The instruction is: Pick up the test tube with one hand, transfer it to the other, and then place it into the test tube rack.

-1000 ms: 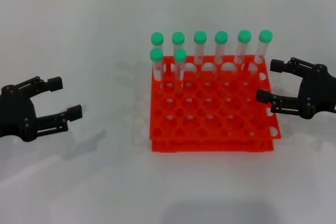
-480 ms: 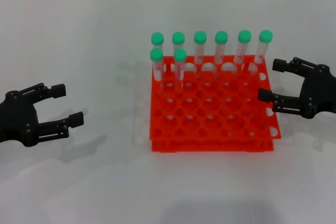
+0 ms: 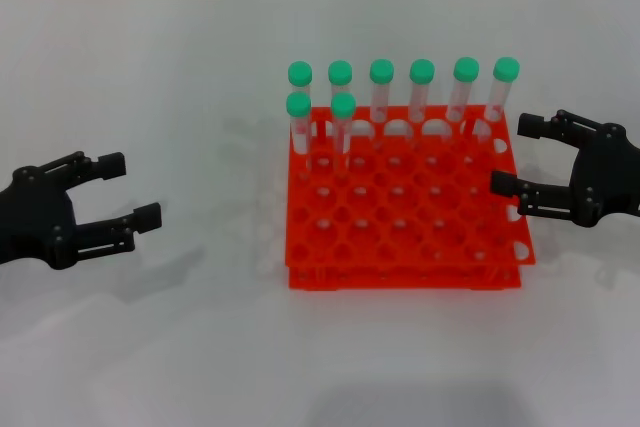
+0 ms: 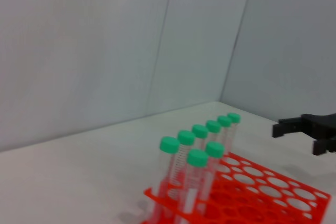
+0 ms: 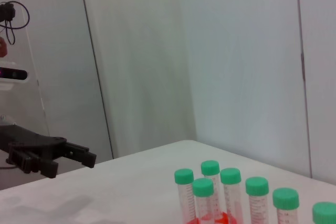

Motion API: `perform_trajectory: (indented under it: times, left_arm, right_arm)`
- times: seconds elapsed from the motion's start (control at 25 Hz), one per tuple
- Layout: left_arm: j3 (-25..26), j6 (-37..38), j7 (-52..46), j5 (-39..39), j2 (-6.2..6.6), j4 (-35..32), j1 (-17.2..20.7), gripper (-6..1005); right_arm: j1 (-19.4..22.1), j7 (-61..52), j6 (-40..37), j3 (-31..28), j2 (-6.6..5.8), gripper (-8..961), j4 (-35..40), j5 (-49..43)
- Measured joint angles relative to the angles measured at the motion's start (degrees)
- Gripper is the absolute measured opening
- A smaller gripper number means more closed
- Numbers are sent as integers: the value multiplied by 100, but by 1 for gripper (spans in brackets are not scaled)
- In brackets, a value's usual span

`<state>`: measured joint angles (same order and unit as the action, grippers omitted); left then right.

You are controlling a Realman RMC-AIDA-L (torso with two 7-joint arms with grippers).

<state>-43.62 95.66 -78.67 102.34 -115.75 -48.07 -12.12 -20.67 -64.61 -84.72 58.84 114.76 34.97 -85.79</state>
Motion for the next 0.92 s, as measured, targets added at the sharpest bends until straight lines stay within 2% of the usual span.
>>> perform_trajectory:
  times: [0.28, 0.92]
  left_arm:
    - [-44, 163, -118, 304, -1, 8, -125, 872]
    - [-21, 330, -123, 354, -11, 3, -133, 872]
  right_arm:
    - [6, -39, -46, 36, -27, 868, 20, -131]
    - [38, -84, -138, 48, -34, 868, 17, -278]
